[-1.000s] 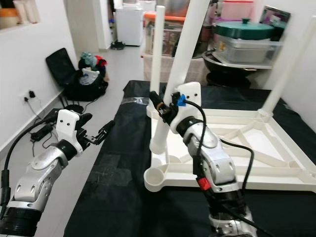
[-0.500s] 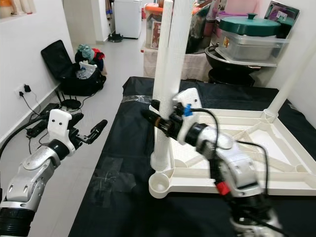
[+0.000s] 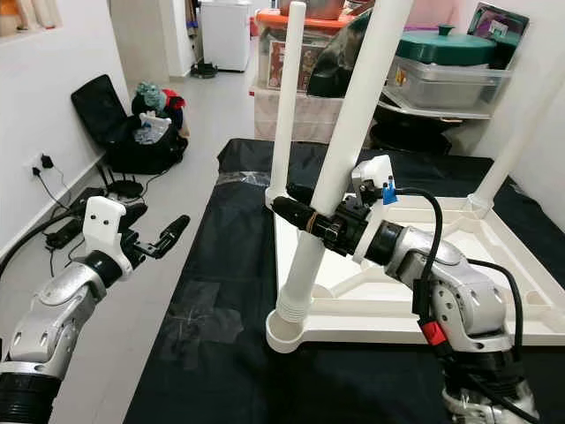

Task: Building children table

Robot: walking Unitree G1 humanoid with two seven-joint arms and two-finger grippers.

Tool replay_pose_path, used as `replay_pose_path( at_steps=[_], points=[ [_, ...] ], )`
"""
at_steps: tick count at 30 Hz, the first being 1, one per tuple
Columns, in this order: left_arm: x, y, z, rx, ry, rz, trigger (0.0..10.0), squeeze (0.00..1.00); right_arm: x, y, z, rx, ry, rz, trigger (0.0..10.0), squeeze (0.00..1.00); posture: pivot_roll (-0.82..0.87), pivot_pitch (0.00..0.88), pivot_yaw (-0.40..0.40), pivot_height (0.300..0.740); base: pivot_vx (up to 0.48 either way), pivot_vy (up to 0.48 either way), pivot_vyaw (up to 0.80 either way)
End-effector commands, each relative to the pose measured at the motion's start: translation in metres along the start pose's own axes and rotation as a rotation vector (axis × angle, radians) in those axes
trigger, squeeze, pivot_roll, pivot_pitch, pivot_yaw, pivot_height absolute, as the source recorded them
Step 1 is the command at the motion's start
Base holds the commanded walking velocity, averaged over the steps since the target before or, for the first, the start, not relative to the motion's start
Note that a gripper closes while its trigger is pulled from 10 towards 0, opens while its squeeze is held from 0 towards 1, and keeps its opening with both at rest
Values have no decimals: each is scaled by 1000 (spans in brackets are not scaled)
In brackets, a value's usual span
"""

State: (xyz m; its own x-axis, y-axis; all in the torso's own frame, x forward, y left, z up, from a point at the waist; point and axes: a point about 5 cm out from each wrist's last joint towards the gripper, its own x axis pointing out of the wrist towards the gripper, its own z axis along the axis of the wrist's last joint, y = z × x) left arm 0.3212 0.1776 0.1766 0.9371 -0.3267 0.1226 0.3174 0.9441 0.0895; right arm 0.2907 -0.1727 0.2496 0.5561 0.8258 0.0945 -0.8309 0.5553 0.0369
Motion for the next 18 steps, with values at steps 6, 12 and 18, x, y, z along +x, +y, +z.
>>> replay_pose_path(
  at_steps=[6, 12, 18],
  points=[
    [1, 4, -3, -2, 22, 4, 10000, 0, 8, 16, -12, -12, 27, 101, 10000, 0, 72, 0, -73, 740, 0, 0, 0],
    [1, 6, -4, 1, 22, 8, 10000, 0, 4, 16, -21, -11, 61, 106, 10000, 0, 69, 0, -68, 740, 0, 0, 0],
    [2, 5, -3, 2, 19, 1, 10000, 0, -7, 0, -28, 17, 69, 48, 10000, 0, 70, 0, -68, 740, 0, 0, 0]
  ],
)
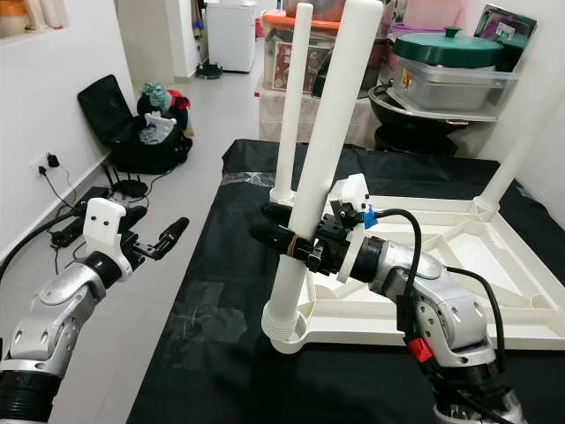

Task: Building children table

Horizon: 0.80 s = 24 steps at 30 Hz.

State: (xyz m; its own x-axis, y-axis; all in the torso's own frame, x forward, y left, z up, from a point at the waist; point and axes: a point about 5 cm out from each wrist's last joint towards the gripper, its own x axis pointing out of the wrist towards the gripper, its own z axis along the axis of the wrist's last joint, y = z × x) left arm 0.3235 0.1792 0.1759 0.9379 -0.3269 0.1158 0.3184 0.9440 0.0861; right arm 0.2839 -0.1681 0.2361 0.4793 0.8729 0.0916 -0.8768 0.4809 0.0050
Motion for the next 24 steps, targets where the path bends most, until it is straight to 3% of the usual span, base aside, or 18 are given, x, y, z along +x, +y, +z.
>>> replay_pose_path(
  at_steps=[1, 10, 17, 24],
  points=[
    [0, 3, -2, 6, 13, 2, 10000, 0, -7, -7, -14, 44, 63, -41, 10000, 0, 70, 0, -68, 740, 0, 0, 0],
    [0, 3, -2, 8, 12, -6, 10000, 0, -19, -19, -30, 113, 50, -112, 10000, 0, 75, 0, -64, 740, 0, 0, 0],
    [0, 4, -1, 14, 14, -9, 10000, 0, -18, -12, -39, 149, 35, -109, 10000, 0, 74, 0, -58, 740, 0, 0, 0],
    [0, 3, -1, 16, 17, -20, 10000, 0, -14, -5, -43, 115, 66, -77, 10000, 0, 68, 0, -49, 740, 0, 0, 0]
  ],
)
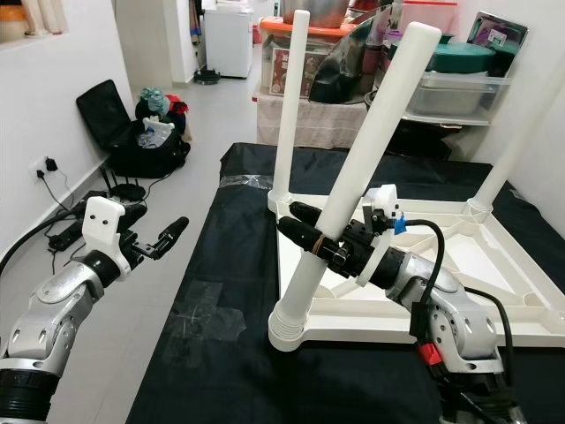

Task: Building children table

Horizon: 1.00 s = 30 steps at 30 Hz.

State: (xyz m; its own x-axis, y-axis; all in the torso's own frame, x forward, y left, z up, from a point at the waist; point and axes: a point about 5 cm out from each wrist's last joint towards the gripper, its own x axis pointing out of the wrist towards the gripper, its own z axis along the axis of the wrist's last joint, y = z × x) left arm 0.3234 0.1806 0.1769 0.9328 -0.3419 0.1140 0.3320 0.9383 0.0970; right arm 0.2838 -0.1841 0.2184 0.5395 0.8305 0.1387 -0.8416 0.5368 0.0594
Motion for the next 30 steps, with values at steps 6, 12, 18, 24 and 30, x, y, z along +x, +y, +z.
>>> replay_pose_path(
  at_steps=[6, 12, 18, 24, 30],
  points=[
    [3, 0, -1, 5, 13, -13, 10000, 0, 13, 12, -20, -35, 184, 133, 10000, 0, 68, 0, -57, 740, 0, 0, 0],
    [3, -4, -2, -3, 10, -15, 10000, 0, 29, 26, -7, -65, 174, 283, 10000, 0, 77, 0, -73, 740, 0, 0, 0],
    [1, -5, -3, -9, 10, -12, 10000, 0, 38, 34, -3, -56, 161, 391, 10000, 0, 86, 0, -90, 740, 0, 0, 0],
    [-3, -4, -4, -24, 16, -2, 10000, 0, 43, 38, 1, -2, 115, 448, 10000, 0, 95, 0, -105, 740, 0, 0, 0],
    [-7, -3, -8, -39, 26, 5, 10000, 0, 49, 36, -4, 25, 79, 397, 10000, 0, 92, 0, -108, 740, 0, 0, 0]
  ],
)
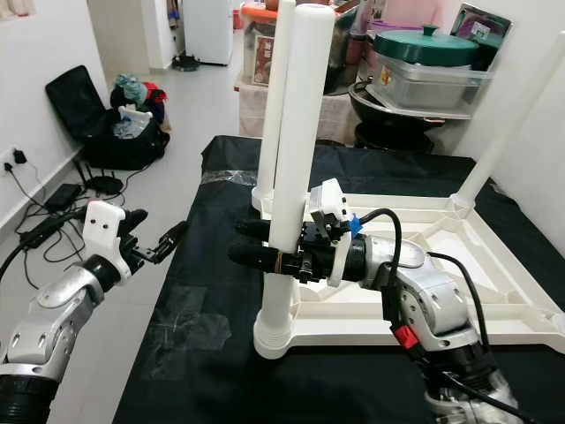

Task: Building children table

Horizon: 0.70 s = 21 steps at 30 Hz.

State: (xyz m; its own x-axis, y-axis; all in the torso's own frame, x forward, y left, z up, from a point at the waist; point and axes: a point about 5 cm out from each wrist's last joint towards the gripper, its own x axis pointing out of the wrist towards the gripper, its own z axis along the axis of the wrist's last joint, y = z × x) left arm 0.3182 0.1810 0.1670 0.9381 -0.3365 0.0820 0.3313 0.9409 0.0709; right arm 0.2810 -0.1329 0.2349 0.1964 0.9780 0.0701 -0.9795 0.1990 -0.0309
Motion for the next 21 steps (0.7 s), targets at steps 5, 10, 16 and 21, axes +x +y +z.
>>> replay_pose_path(
  at_steps=[5, 10, 16, 21],
  points=[
    [0, 0, 0, -13, -3, 5, 10000, 0, 10, -10, -17, 16, -3, -280, 10000, 0, 87, 0, -107, 740, 0, 0, 0],
    [-1, -1, -1, -14, 1, 8, 10000, 0, 9, -6, -21, 0, 8, -415, 10000, 0, 77, 0, -102, 740, 0, 0, 0],
    [0, 1, -1, -12, 2, 18, 10000, 0, -4, -15, -48, 38, 177, -780, 10000, 0, 69, 0, -101, 740, 0, 0, 0],
    [1, 1, -1, -12, 2, 19, 10000, 0, -13, -20, -58, 48, 234, -938, 10000, 0, 69, 0, -101, 740, 0, 0, 0]
  ],
)
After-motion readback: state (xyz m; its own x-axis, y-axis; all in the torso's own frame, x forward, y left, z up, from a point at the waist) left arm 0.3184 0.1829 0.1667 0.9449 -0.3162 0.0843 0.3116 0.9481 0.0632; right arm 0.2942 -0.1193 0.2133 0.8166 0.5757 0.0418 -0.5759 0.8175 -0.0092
